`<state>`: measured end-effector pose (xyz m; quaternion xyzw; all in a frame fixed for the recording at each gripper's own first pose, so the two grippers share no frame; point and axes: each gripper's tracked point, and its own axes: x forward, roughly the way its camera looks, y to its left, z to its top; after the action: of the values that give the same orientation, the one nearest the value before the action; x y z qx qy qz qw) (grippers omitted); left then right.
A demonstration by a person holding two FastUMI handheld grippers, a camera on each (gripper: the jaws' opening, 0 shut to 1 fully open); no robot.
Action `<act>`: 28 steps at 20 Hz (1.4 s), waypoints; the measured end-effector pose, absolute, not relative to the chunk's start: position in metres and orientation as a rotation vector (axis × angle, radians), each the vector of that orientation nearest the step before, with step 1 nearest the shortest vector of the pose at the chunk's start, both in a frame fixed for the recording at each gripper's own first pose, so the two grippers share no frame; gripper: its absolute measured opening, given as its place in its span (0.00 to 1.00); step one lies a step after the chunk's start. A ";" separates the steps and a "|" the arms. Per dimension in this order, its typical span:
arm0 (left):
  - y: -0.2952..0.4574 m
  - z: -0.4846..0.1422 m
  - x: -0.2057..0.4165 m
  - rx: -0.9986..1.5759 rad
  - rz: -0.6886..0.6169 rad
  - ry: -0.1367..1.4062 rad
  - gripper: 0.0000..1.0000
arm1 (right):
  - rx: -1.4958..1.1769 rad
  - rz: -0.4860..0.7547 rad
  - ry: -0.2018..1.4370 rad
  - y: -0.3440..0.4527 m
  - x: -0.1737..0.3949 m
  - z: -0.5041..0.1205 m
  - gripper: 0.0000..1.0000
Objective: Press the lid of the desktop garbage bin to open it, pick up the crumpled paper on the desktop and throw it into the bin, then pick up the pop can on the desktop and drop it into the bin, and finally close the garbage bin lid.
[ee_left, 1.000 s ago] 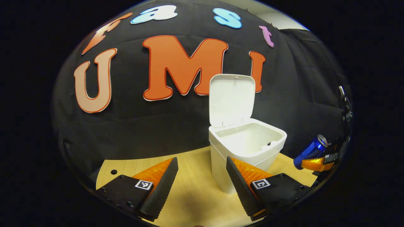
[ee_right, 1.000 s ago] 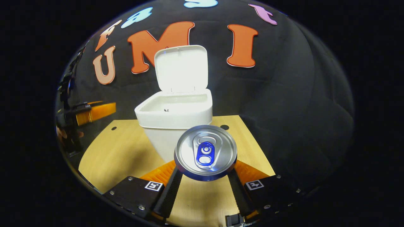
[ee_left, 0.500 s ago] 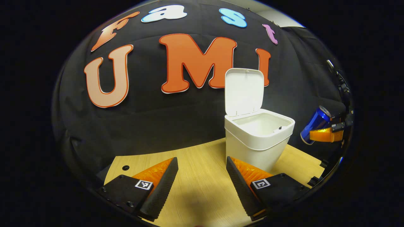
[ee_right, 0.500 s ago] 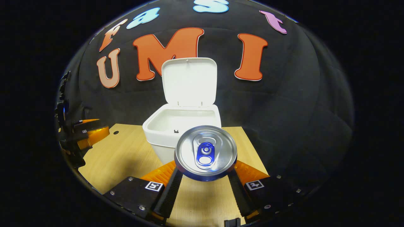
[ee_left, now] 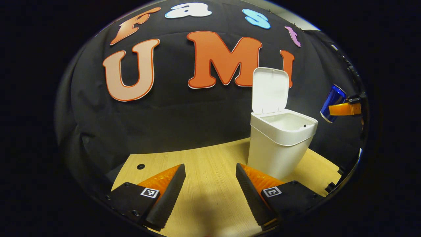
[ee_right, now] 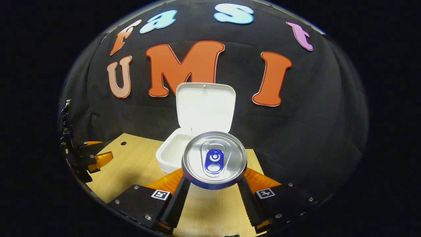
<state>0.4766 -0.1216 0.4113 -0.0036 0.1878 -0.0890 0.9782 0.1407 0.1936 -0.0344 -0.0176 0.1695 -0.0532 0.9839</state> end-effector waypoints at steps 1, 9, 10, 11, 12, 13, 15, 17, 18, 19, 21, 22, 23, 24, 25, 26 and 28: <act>-0.117 0.408 0.475 -0.011 -0.167 0.385 0.99 | -0.035 -0.106 0.337 0.194 0.145 -0.031 0.80; -0.087 0.399 0.456 -0.052 -0.103 0.378 0.98 | -0.055 -0.054 0.325 0.205 0.184 -0.027 0.80; -0.086 0.398 0.454 -0.056 -0.096 0.376 0.98 | -0.059 -0.044 0.325 0.206 0.191 -0.029 0.80; -0.083 0.399 0.452 -0.060 -0.088 0.372 0.98 | -0.064 -0.038 0.327 0.206 0.197 -0.032 0.80; -0.083 0.399 0.451 -0.067 -0.082 0.368 0.98 | -0.065 -0.034 0.337 0.206 0.203 -0.037 0.80; -0.082 0.401 0.450 -0.070 -0.076 0.365 0.98 | -0.061 -0.028 0.344 0.206 0.207 -0.041 0.80; -0.077 0.402 0.447 -0.066 -0.057 0.354 0.98 | -0.060 -0.015 0.352 0.208 0.217 -0.047 0.80; -0.073 0.404 0.442 -0.055 -0.039 0.344 0.98 | -0.069 -0.004 0.367 0.210 0.226 -0.054 0.80; -0.068 0.406 0.439 -0.048 -0.029 0.337 0.99 | -0.073 -0.002 0.376 0.210 0.231 -0.057 0.80; -0.066 0.408 0.436 -0.045 -0.020 0.332 0.99 | -0.071 0.003 0.385 0.211 0.234 -0.061 0.80; -0.062 0.410 0.430 -0.046 0.000 0.331 0.99 | -0.061 0.009 0.395 0.211 0.240 -0.065 0.80; -0.062 0.409 0.429 -0.048 0.008 0.334 0.98 | -0.060 0.012 0.400 0.210 0.242 -0.068 0.80; -0.061 0.408 0.427 -0.048 0.018 0.338 0.98 | -0.060 0.015 0.408 0.211 0.244 -0.072 0.80; -0.059 0.407 0.425 -0.047 0.025 0.339 0.98 | -0.060 0.020 0.417 0.212 0.246 -0.075 0.80; -0.057 0.407 0.422 -0.043 0.033 0.340 0.99 | -0.060 0.024 0.427 0.212 0.248 -0.078 0.80; -0.057 0.405 0.420 -0.039 0.039 0.343 0.98 | -0.063 0.026 0.431 0.213 0.251 -0.080 0.80; -0.056 0.402 0.418 -0.028 0.050 0.351 0.98 | -0.057 0.032 0.440 0.216 0.254 -0.083 0.80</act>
<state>0.4177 -0.0560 0.4021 -0.0137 0.1747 0.0249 0.9842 0.2540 0.2160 -0.0832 -0.0283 0.2181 0.0160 0.9754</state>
